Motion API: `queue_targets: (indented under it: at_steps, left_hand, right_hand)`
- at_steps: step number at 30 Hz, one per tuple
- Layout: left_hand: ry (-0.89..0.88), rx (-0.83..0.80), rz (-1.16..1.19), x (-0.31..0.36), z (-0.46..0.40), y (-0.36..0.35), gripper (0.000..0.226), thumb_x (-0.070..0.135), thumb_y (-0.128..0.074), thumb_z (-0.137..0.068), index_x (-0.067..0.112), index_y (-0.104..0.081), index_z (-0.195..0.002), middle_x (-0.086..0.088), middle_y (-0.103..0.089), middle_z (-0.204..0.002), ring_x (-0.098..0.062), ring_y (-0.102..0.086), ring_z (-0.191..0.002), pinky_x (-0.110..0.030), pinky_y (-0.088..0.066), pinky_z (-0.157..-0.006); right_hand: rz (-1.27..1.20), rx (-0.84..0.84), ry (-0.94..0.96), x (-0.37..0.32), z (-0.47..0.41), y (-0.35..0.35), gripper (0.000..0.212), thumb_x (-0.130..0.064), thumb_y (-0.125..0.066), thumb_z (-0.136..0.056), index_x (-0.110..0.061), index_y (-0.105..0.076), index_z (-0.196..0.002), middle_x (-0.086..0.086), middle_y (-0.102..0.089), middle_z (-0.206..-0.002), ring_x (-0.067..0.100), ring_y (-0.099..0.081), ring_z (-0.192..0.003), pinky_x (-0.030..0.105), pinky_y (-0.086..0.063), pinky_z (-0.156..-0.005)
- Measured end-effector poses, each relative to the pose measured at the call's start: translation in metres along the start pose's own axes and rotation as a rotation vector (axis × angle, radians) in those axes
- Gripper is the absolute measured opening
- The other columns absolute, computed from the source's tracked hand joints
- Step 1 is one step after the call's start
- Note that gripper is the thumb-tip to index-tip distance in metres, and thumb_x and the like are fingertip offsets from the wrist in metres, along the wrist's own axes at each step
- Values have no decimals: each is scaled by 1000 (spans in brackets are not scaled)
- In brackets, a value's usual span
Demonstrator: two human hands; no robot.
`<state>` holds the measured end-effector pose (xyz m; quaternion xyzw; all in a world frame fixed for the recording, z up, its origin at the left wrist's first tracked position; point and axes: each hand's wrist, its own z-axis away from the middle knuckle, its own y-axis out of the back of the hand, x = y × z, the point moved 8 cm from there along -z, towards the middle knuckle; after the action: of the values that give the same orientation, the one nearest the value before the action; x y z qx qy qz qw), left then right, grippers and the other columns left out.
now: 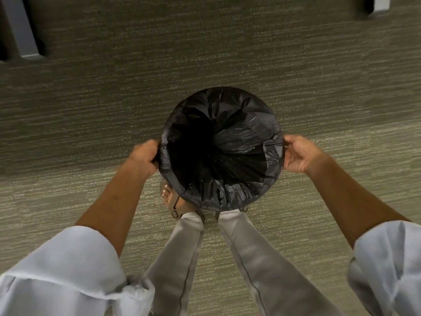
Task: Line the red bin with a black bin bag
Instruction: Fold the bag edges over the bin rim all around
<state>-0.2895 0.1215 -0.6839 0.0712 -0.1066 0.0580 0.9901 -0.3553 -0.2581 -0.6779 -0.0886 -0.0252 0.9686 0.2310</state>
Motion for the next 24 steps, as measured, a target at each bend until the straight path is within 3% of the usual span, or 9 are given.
queue_targets:
  at_steps: [3, 6, 8, 11, 15, 18, 22, 24]
  left_hand:
    - [-118, -7, 234, 0, 9, 5, 22, 14, -51, -96, 8, -71, -90, -6, -76, -86, -18, -73, -78, -29, -60, -62]
    - [-163, -36, 450, -10, 21, 11, 20, 14, -49, -98, 12, -63, -84, 0, -68, -72, -9, -65, -58, -23, -55, -59]
    - [-169, 24, 399, -21, 31, 17, 16, 16, -53, -94, 16, -62, -82, 4, -65, -70, -8, -61, -61, -25, -51, -62]
    - [-156, 137, 174, -38, 46, 26, 18, 32, -59, -88, 22, -62, -73, 6, -67, -66, -15, -61, -69, -34, -46, -67]
    - [-131, 38, 154, -54, 53, 18, 19, 32, -56, -93, 16, -66, -89, -4, -72, -85, -21, -65, -79, -39, -50, -73]
    - [-141, -1, 246, -62, 51, 14, 15, 16, -50, -97, 14, -63, -90, -3, -70, -85, -17, -63, -77, -32, -50, -73]
    - [-68, -95, 395, -66, 45, -1, 26, 13, -41, -101, 10, -64, -91, -2, -75, -81, -15, -69, -84, -30, -55, -81]
    - [-54, -110, 474, -61, 43, -7, 27, 14, -39, -102, 5, -64, -101, -8, -74, -101, -22, -68, -102, -36, -54, -92]
  right_hand:
    - [-39, 24, 133, -5, 2, -1, 29, -17, -40, -104, -8, -66, -113, 11, -77, -101, 24, -75, -90, 36, -61, -68]
    - [-5, 69, 269, -12, 4, 0, 24, -16, -42, -104, -11, -64, -113, 11, -75, -107, 23, -73, -94, 37, -61, -77]
    - [25, 82, 304, -13, 6, -1, 28, -15, -38, -104, -7, -63, -114, 13, -73, -111, 26, -71, -99, 42, -59, -86]
    - [40, 80, 322, -13, 12, -6, 37, -23, -32, -102, -5, -64, -107, 12, -72, -100, 26, -69, -92, 40, -59, -77]
    - [38, 37, 319, -14, 16, -16, 47, -43, -40, -101, -6, -65, -117, 9, -77, -107, 25, -73, -100, 35, -61, -75]
    - [12, 72, 261, -9, 14, -16, 42, -39, -41, -103, -9, -68, -113, 8, -77, -106, 22, -74, -98, 31, -61, -71]
    - [54, 112, 203, -7, 12, -11, 40, -28, -34, -104, -11, -71, -103, 10, -79, -98, 24, -75, -92, 34, -61, -64]
    - [72, 120, 184, -7, 13, -10, 41, -24, -31, -104, -9, -70, -104, 10, -79, -97, 25, -75, -92, 34, -61, -62]
